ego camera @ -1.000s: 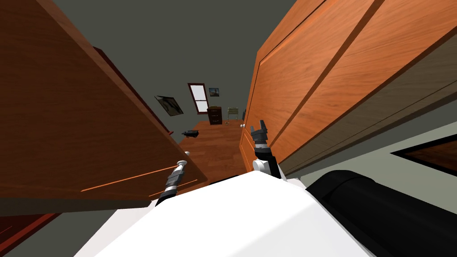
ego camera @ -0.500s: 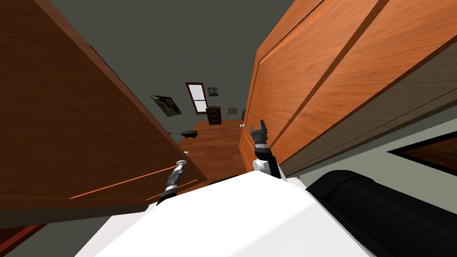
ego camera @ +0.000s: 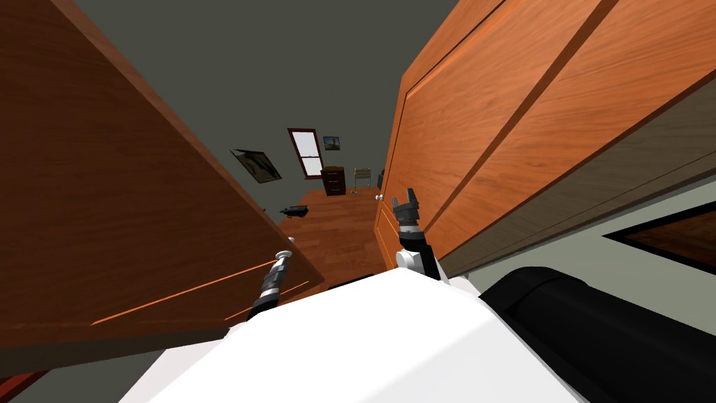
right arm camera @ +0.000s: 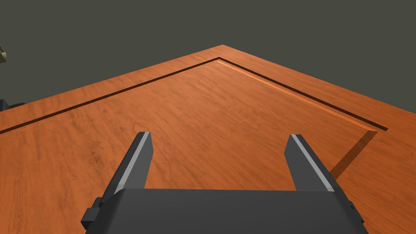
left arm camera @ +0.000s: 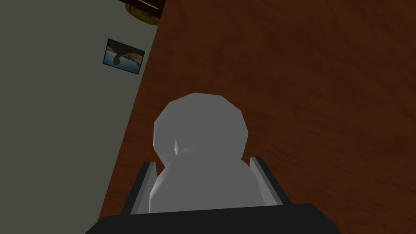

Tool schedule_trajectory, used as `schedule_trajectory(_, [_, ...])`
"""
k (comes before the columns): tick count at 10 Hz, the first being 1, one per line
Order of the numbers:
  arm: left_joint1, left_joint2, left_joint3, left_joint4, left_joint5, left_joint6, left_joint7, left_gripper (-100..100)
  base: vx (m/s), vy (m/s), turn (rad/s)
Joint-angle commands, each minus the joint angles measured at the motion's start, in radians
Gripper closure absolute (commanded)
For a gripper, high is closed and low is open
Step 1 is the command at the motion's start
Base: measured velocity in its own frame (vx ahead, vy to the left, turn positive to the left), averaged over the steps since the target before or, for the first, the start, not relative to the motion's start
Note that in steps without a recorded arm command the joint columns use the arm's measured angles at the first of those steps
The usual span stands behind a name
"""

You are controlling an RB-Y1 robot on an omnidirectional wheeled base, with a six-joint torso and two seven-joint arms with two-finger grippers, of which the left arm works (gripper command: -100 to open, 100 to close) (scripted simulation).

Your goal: Push the door open

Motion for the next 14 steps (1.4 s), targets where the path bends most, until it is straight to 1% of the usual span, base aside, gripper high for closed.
schedule_trajectory(1, [-0.001, 0.001, 0.011, -0.012, 0.021, 0.003, 0.050, 100, 0.029, 0.019, -0.046])
schedule_trajectory(2, [-0.001, 0.001, 0.011, -0.012, 0.021, 0.003, 0.060, 100, 0.031, 0.012, -0.026])
schedule_trajectory(4, [-0.006, -0.006, 0.017, -0.012, 0.045, 0.004, 0.123, 100, 0.031, 0.014, -0.029])
schedule_trajectory(5, [-0.006, -0.006, 0.017, -0.012, 0.045, 0.004, 0.132, 100, 0.030, 0.018, -0.022])
schedule_trajectory(7, [-0.012, -0.015, 0.024, -0.012, 0.072, 0.005, 0.197, 100, 0.035, 0.021, -0.043])
schedule_trajectory(8, [-0.012, -0.015, 0.024, -0.012, 0.072, 0.005, 0.211, 100, 0.026, 0.016, -0.022])
schedule_trajectory(9, [-0.015, -0.019, 0.027, -0.012, 0.085, 0.005, 0.249, 100, 0.030, 0.013, -0.028])
schedule_trajectory(10, [-0.018, -0.023, 0.031, -0.012, 0.099, 0.006, 0.273, 100, 0.035, 0.018, -0.047])
schedule_trajectory(11, [-0.018, -0.023, 0.031, -0.012, 0.099, 0.006, 0.290, 100, 0.030, 0.018, -0.024])
schedule_trajectory(12, [-0.022, -0.028, 0.034, -0.012, 0.113, 0.007, 0.326, 100, 0.038, 0.026, -0.030])
schedule_trajectory(13, [-0.022, -0.028, 0.034, -0.012, 0.113, 0.007, 0.331, 100, 0.032, 0.021, -0.019])
schedule_trajectory(14, [-0.025, -0.032, 0.038, -0.012, 0.128, 0.007, 0.370, 100, 0.028, 0.021, -0.036])
